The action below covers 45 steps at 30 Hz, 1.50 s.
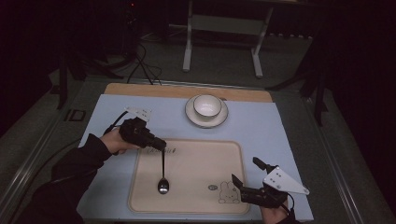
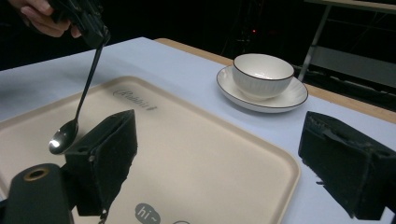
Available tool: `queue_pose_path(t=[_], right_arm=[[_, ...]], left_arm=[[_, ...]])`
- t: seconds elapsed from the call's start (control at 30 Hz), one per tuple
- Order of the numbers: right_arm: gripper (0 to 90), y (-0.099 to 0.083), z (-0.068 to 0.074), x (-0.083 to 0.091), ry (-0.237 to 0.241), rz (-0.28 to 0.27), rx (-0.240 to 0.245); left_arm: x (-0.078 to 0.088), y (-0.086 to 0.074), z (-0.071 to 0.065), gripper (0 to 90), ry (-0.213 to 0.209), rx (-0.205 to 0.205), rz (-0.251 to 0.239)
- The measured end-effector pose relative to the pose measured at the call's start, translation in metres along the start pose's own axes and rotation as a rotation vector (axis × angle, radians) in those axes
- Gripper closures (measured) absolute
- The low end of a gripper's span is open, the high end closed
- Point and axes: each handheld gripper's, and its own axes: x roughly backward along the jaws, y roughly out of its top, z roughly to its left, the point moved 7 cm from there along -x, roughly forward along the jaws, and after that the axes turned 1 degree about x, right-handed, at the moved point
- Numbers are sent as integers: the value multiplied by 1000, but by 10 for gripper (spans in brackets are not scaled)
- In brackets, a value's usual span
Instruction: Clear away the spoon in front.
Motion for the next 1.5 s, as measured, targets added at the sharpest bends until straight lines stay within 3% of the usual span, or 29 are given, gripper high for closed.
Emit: queue_pose_path(t=[0.23, 0.63, 1.03, 1.5], right_arm=[[117, 0, 0, 0, 1, 2, 0], [117, -1, 1, -1, 7, 9, 5], [117, -1, 1, -2, 9, 12, 5], [117, -2, 1, -3, 14, 18, 6]], left_arm=[[-7, -5, 9, 819, 18, 14, -21], [-13, -17, 25, 794, 27, 76, -79], [-23, -28, 40, 772, 87, 112, -110], [-45, -47, 57, 703, 134, 159, -76]])
